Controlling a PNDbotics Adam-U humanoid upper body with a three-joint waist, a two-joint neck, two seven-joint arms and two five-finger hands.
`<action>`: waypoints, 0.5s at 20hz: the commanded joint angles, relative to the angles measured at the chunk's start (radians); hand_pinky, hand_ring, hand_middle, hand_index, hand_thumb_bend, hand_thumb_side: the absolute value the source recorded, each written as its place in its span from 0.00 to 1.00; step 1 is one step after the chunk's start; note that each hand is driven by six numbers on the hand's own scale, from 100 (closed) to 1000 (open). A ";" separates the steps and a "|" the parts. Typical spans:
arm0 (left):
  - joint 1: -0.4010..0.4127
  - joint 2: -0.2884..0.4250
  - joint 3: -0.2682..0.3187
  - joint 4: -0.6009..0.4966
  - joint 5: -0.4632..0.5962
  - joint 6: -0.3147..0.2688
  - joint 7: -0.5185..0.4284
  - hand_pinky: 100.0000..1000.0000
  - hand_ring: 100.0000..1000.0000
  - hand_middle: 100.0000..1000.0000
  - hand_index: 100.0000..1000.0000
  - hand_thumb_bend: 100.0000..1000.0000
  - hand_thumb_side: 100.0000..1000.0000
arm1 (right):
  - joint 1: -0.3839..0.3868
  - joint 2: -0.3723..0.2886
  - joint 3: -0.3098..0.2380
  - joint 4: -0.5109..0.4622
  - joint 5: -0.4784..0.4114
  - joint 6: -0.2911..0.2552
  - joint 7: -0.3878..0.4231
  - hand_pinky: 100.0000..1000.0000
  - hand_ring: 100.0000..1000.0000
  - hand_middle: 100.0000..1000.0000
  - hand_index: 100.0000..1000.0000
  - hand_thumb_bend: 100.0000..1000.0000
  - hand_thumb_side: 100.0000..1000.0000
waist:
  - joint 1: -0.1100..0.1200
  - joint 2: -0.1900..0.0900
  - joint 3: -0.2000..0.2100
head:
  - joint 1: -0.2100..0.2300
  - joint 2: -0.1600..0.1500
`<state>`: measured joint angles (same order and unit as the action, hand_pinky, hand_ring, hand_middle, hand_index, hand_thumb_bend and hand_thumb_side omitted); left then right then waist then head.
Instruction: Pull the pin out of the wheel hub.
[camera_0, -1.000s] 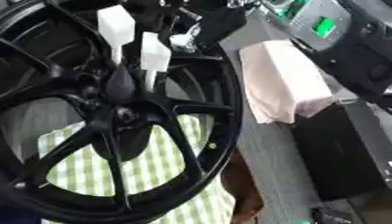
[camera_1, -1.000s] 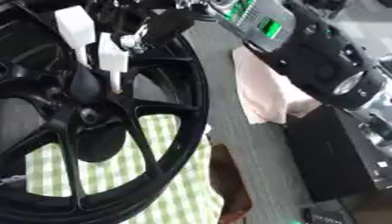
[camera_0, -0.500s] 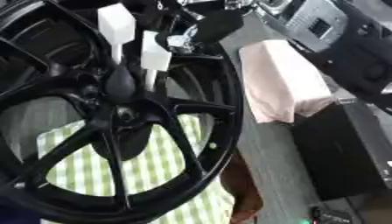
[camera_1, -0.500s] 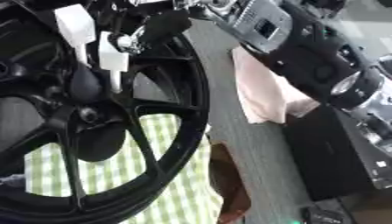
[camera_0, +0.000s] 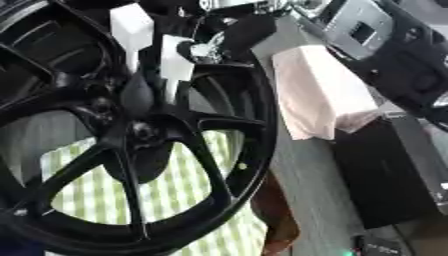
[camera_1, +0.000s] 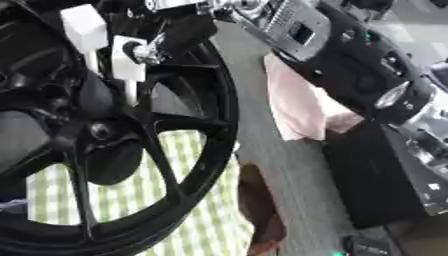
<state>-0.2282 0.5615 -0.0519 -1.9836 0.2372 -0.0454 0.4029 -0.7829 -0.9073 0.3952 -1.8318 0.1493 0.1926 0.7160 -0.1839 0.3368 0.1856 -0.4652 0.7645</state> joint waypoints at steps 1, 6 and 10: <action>-0.010 0.012 0.003 -0.016 0.001 -0.001 -0.003 0.85 0.59 0.56 0.72 0.33 0.57 | -0.017 -0.015 -0.006 -0.006 0.025 -0.002 0.009 1.00 1.00 0.82 0.95 0.00 0.69 | 0.008 -0.016 0.001 | -0.008 0.005; -0.011 0.011 0.003 -0.016 0.001 -0.002 -0.003 0.85 0.59 0.56 0.72 0.33 0.57 | -0.018 -0.010 0.003 0.006 0.052 -0.013 0.027 1.00 1.00 0.83 0.95 0.00 0.67 | 0.005 -0.013 0.005 | -0.012 0.005; -0.013 0.011 0.002 -0.016 0.001 -0.002 -0.004 0.85 0.59 0.56 0.72 0.33 0.57 | -0.020 -0.004 0.004 0.027 0.064 -0.028 0.040 1.00 1.00 0.83 0.96 0.00 0.65 | 0.003 -0.010 0.007 | -0.014 0.005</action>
<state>-0.2295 0.5611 -0.0520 -1.9836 0.2378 -0.0466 0.4017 -0.7871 -0.8919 0.4080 -1.8102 0.2033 0.1706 0.7517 -0.1884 0.3410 0.1924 -0.4744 0.7645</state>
